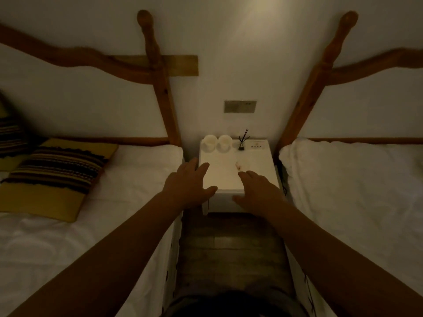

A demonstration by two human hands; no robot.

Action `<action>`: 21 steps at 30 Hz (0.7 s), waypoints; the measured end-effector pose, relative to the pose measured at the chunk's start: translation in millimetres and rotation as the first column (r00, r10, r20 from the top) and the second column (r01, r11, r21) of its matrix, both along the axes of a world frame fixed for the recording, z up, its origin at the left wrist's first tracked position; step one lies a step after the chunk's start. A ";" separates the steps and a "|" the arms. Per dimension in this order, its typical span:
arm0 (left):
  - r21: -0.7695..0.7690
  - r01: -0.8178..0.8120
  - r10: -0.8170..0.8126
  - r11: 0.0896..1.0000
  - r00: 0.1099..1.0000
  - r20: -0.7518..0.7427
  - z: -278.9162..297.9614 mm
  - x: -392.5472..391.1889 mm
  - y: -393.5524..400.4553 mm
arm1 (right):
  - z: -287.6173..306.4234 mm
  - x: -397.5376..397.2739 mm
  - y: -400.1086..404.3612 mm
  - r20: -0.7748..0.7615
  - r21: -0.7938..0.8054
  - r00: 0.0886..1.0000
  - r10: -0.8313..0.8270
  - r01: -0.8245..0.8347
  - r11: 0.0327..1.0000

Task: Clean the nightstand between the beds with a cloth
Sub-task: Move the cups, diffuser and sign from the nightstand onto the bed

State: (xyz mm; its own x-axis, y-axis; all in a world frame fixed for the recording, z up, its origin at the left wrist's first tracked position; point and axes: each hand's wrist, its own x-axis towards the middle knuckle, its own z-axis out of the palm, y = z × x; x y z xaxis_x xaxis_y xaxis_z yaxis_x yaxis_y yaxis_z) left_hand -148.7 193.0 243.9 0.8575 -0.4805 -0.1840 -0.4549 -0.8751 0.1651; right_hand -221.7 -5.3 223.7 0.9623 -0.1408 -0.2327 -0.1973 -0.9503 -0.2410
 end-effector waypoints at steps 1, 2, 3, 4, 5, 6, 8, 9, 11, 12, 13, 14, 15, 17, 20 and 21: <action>0.001 -0.004 0.004 1.000 1.000 -0.017 -3.5 14.0 -4.2 | -4.4 13.1 -3.1 -0.008 0.000 1.000 -0.003 0.003 1.000; 0.000 -0.006 0.006 1.000 0.999 -0.033 -8.3 30.1 -9.6 | -10.0 29.4 -7.5 -0.019 -0.001 1.000 -0.005 0.005 1.000; 0.004 -0.006 0.006 1.000 0.999 -0.054 -12.1 42.8 -14.2 | -13.9 43.3 -11.3 -0.036 -0.004 0.999 -0.006 0.006 1.000; 0.007 -0.006 0.007 1.000 0.997 -0.072 -17.1 56.1 -18.9 | -19.2 57.9 -16.5 -0.044 -0.004 0.999 -0.009 0.009 1.000; 0.008 -0.010 0.010 1.000 0.996 -0.093 -23.8 72.0 -24.6 | -25.9 74.5 -23.2 -0.050 0.001 0.999 -0.012 0.012 1.000; 0.006 -0.012 0.012 1.000 0.994 -0.107 -30.2 85.2 -30.0 | -32.4 89.0 -29.0 -0.045 0.004 0.999 -0.011 0.011 1.000; 0.009 -0.029 0.030 1.000 0.990 -0.140 -43.9 114.8 -42.2 | -46.5 123.6 -42.0 -0.046 0.008 0.999 0.003 -0.003 1.000; 0.008 -0.039 0.040 0.999 0.987 -0.156 -52.1 130.4 -49.0 | -54.4 142.3 -48.7 -0.052 0.014 0.999 0.013 -0.012 1.000; 0.005 -0.070 0.070 0.998 0.982 -0.175 -70.8 163.4 -63.3 | -72.9 183.7 -64.2 -0.076 0.020 0.997 0.031 -0.030 0.999; 0.001 -0.085 0.084 0.996 0.980 -0.181 -78.3 177.2 -69.4 | -80.1 201.2 -70.5 -0.094 0.021 0.995 0.036 -0.034 0.999; 0.001 -0.091 0.089 0.996 0.979 -0.182 -86.1 191.8 -75.7 | -86.9 219.5 -76.1 -0.118 0.022 0.992 0.039 -0.037 0.999; -0.006 -0.106 0.103 0.994 0.975 -0.194 -97.8 209.9 -83.1 | -97.5 241.1 -83.4 -0.150 0.027 0.988 0.039 -0.035 0.999; -0.019 -0.126 0.120 0.992 0.971 -0.205 -108.7 224.6 -89.6 | -106.9 259.4 -88.9 -0.175 0.023 0.983 0.047 -0.043 0.999; -0.040 -0.148 0.135 0.988 0.965 -0.226 -129.2 252.1 -102.4 | -125.7 293.0 -97.9 -0.218 0.010 0.974 0.065 -0.065 0.998; -0.039 -0.148 0.135 0.988 0.963 -0.233 -167.1 295.7 -122.9 | -161.9 340.0 -110.2 -0.258 0.020 0.963 0.077 -0.075 0.997; -0.057 -0.147 0.129 0.987 0.961 -0.245 -181.8 311.3 -129.2 | -176.3 355.2 -112.4 -0.266 0.038 0.960 0.083 -0.075 0.996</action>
